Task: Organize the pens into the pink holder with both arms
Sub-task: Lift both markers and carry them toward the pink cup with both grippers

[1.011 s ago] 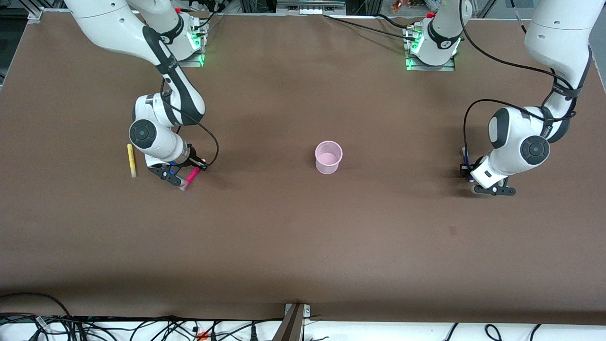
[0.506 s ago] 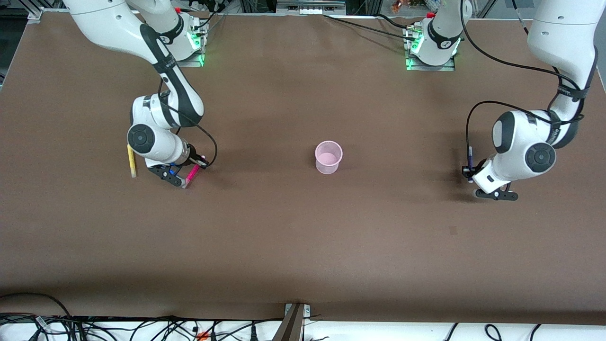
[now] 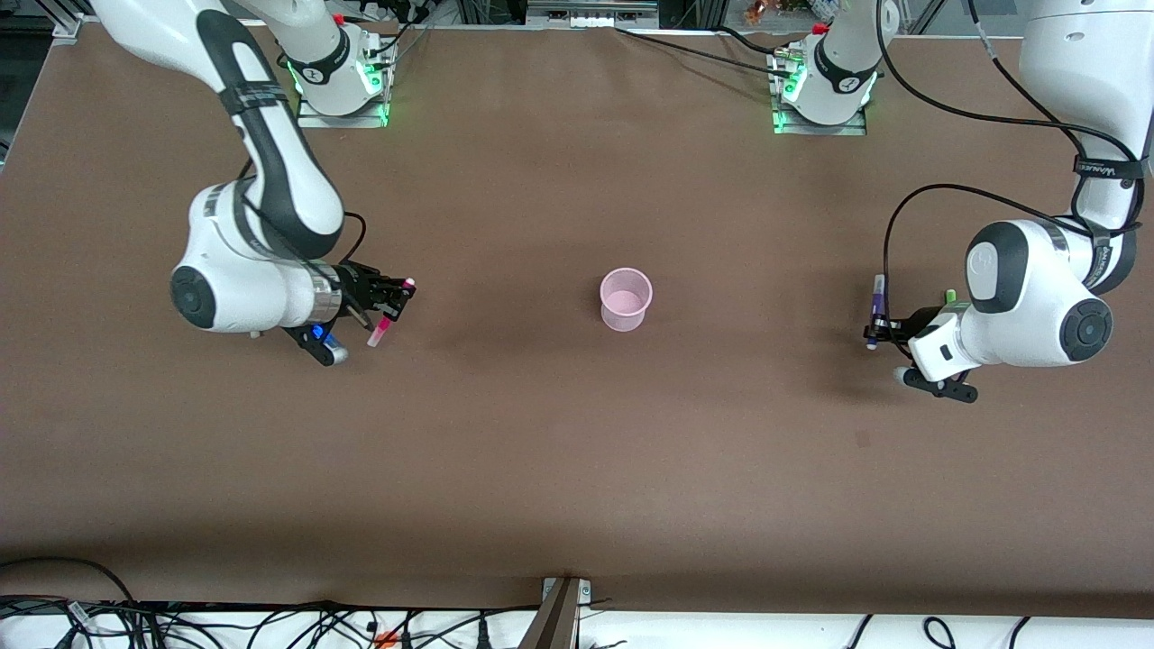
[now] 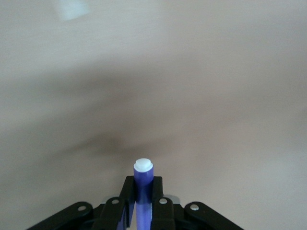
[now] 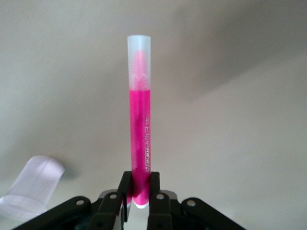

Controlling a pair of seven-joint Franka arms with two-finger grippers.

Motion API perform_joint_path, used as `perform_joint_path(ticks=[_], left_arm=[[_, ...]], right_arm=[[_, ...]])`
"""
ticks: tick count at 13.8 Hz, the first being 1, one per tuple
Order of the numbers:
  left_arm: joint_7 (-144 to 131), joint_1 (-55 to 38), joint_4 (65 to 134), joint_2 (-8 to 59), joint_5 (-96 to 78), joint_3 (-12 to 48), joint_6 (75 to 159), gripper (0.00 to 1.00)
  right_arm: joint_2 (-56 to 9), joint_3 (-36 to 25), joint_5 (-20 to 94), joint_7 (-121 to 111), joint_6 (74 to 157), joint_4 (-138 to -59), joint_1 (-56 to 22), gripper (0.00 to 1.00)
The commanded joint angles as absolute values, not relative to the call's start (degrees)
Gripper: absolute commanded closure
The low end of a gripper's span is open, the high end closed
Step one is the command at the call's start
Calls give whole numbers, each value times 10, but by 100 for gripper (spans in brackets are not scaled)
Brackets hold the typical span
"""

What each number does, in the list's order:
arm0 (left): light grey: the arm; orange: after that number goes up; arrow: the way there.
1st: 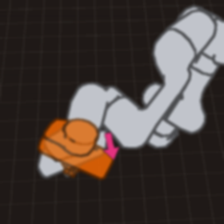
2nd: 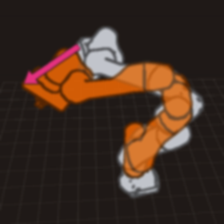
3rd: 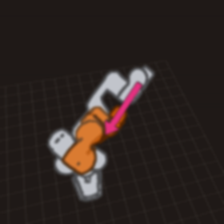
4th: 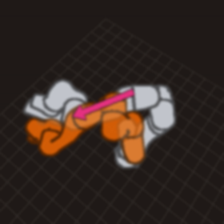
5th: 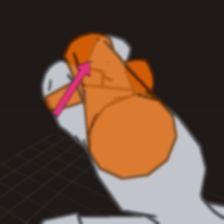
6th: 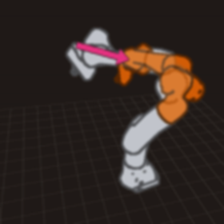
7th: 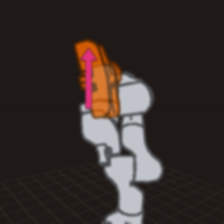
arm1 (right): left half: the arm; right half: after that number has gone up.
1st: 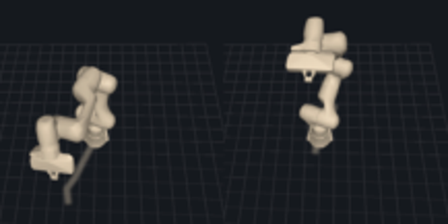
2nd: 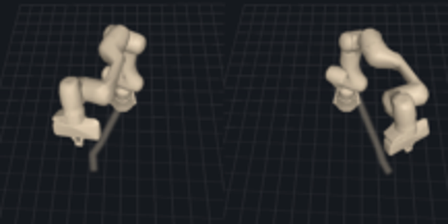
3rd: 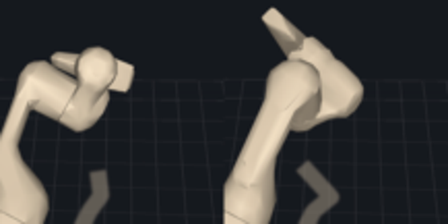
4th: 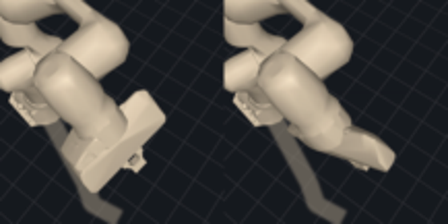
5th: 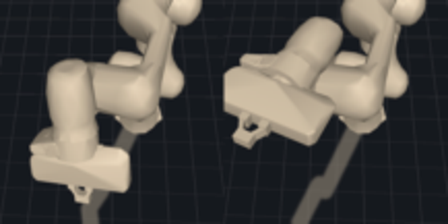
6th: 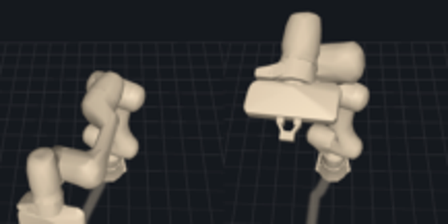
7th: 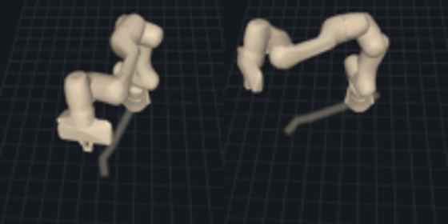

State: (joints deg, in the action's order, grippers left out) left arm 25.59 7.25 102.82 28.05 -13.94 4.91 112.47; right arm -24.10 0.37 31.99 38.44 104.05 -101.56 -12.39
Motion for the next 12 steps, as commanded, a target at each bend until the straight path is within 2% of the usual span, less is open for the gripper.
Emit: perform_joint_path(ticks=[1, 5, 10, 12], left_arm=[[351, 78, 1008, 292, -214, 49, 1089, 100], [517, 84, 984, 300, -299, 49, 1036, 100], [794, 98, 970, 334, -452, 49, 1021, 100], [881, 102, 948, 362, -502, 49, 968, 100]], right_arm=[[-252, 7, 411, 381, 963, -973, -92, 100], [-258, 6, 558, 388, 892, -958, -58, 100], [-283, 7, 709, 395, 844, -962, -55, 100], [-294, 6, 753, 402, 827, -963, -55, 100]])
